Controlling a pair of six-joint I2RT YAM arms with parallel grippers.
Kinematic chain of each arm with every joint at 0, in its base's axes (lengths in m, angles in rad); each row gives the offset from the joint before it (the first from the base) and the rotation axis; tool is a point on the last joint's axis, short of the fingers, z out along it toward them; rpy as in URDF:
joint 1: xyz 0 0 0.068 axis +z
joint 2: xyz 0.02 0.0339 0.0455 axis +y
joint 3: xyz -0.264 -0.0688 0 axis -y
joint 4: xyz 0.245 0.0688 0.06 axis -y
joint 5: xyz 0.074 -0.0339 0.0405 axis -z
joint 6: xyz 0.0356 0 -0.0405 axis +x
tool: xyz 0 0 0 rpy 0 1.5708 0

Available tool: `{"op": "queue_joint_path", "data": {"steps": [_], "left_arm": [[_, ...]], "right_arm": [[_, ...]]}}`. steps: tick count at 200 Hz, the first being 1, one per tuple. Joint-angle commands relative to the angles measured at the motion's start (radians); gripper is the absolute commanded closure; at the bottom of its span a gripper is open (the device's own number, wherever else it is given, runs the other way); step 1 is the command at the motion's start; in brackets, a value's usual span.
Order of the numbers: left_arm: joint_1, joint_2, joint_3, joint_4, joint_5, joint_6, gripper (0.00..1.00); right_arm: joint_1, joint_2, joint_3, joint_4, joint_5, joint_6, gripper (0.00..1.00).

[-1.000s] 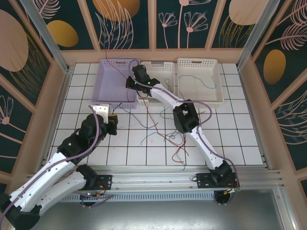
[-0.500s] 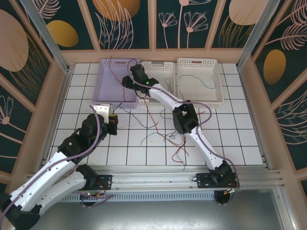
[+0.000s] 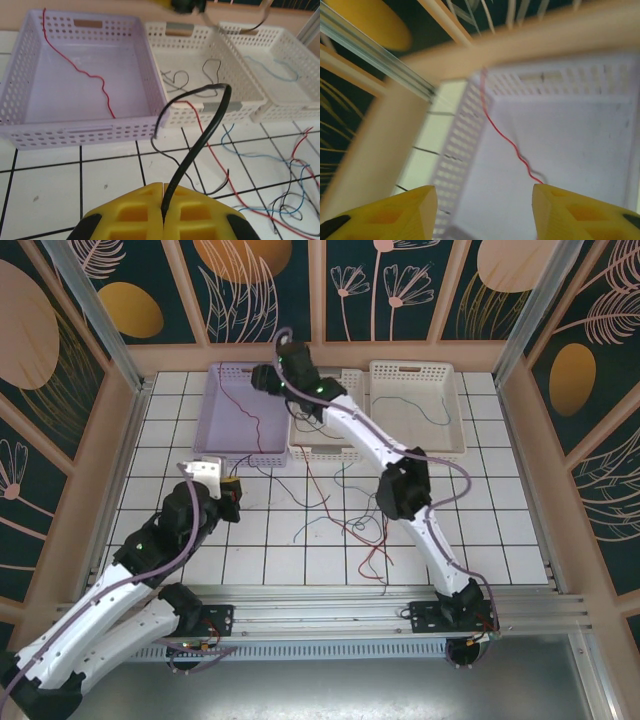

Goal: Untangle the cables

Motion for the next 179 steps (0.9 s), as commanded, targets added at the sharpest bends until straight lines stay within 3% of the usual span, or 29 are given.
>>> {"op": "queue_joint_path", "data": {"steps": [1, 23, 47, 89, 134, 179], "left_arm": [[0.004, -0.06, -0.01, 0.053, -0.034, 0.009, 1.0], [0.004, -0.102, 0.005, 0.08, -0.019, 0.001, 1.0], [0.004, -0.125, 0.065, 0.104, 0.004, -0.013, 1.0], [0.004, -0.015, 0.336, 0.094, 0.075, 0.015, 1.0], [0.004, 0.198, 0.624, 0.122, 0.173, 0.069, 1.0], [0.006, 0.424, 0.816, 0.198, 0.188, 0.177, 1.0]], "right_arm": [[0.006, -0.22, -0.059, -0.02, 0.065, -0.093, 0.44], [0.015, -0.399, -0.27, 0.006, 0.113, -0.149, 0.42], [0.017, -0.656, -0.643, 0.147, 0.167, -0.189, 0.35], [0.015, -1.048, -1.172, 0.314, 0.222, -0.181, 0.29], [0.016, -1.333, -1.512, 0.351, 0.267, -0.149, 0.27], [0.024, -1.52, -1.637, 0.254, 0.284, -0.122, 0.27]]}}
